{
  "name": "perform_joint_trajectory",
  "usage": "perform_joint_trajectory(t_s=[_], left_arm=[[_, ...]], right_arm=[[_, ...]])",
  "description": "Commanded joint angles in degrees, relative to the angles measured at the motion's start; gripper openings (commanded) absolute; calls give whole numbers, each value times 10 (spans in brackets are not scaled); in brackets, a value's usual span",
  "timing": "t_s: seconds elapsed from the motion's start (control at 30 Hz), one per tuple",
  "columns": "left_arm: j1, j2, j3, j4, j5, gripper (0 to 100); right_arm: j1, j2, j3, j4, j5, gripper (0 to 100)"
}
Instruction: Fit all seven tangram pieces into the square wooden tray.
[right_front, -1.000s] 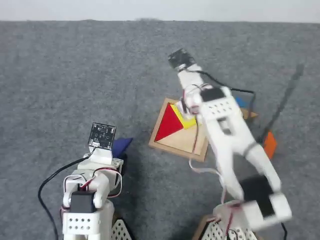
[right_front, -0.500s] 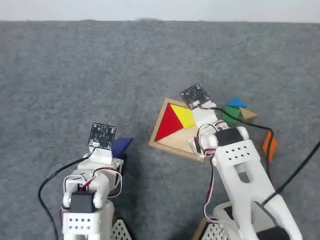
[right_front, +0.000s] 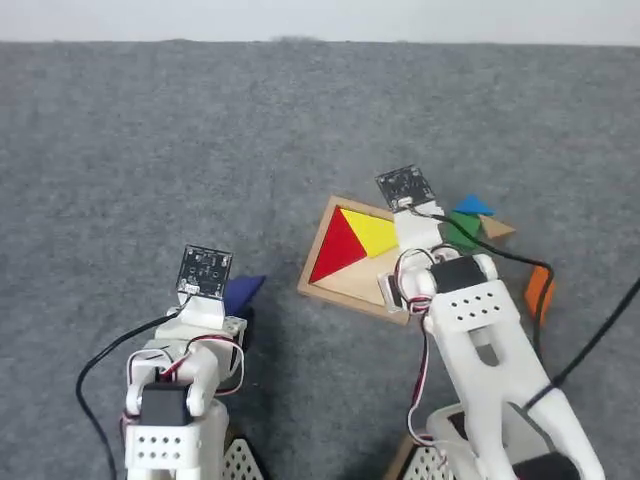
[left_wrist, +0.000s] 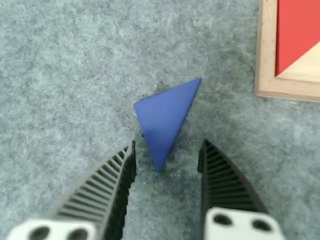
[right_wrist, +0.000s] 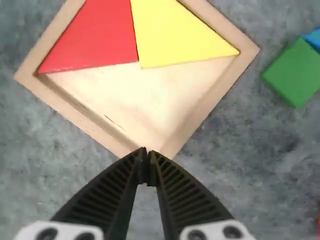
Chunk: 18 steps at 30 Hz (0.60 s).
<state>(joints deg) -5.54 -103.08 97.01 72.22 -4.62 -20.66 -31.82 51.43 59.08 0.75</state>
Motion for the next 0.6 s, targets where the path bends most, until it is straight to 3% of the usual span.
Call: perform_joint_trajectory(t_s=[0.0,0.2,0.4,0.57], left_arm=[[3,-11,-6,1,6,200],[3,-11,-6,1,6,200],[3,-11,-6,1,6,200],[3,-11,-6,1,6,200]], right_arm=[[-24,28,-4,-12,-50,40],[17,56,-11,-16,-128,307],[21,61,-23,-17,-142,174],[22,64,-21,-36,-144,213]])
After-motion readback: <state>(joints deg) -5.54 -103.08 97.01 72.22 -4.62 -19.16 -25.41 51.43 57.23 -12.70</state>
